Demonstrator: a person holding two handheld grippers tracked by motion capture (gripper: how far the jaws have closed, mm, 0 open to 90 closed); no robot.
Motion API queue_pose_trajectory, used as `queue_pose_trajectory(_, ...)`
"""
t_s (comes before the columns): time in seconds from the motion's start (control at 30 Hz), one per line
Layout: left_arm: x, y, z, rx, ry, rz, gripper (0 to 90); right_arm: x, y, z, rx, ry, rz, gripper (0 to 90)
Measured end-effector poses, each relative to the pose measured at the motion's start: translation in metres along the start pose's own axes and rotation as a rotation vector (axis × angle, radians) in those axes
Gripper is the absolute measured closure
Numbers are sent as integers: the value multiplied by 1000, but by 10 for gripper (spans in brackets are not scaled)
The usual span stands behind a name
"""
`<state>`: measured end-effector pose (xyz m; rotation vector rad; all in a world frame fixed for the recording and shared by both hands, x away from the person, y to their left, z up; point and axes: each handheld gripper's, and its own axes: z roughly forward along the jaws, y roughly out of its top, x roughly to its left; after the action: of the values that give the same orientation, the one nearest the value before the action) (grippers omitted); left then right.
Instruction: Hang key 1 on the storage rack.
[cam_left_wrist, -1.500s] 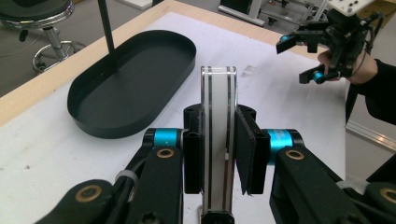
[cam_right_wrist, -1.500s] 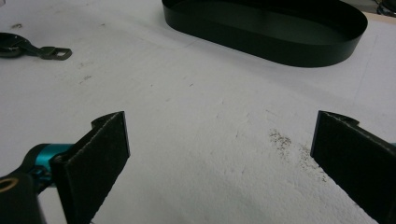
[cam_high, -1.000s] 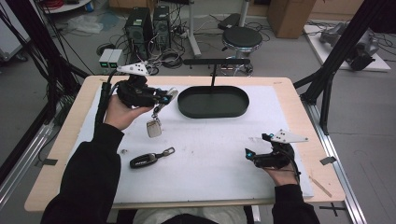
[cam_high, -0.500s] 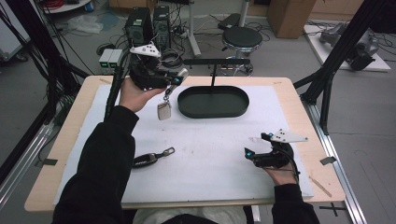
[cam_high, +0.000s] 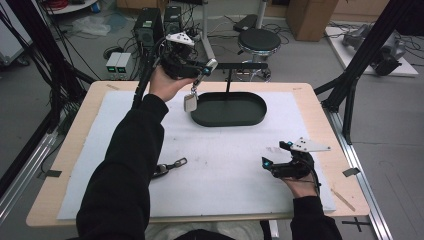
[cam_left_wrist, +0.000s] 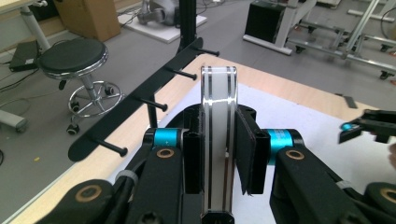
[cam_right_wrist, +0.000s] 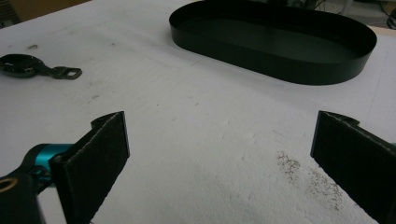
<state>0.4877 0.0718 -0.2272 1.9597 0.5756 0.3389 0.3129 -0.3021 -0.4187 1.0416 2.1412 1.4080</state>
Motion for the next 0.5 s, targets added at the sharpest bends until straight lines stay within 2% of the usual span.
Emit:
queue_pose_trajectory(0.07, 3, 4, 7, 11, 3, 4, 743, 0, 0, 0, -4, 1, 1, 36)
queue_pose_trajectory(0.13, 5, 8, 14, -2, 1, 2, 743, -2, 0, 1, -10, 0, -1, 36)
queue_pose_trajectory(0.3, 10, 19, 35, 2, -5, 10, 743, -3, 0, 1, -13, -1, 5, 36)
queue_pose_trajectory(0.4, 13, 23, 46, -10, -1, -5, 743, -4, 0, 1, -15, -1, 4, 36)
queue_pose_trajectory(0.5, 12, 25, 57, 8, 21, 20, 743, -3, 1, 0, -17, -4, 6, 36)
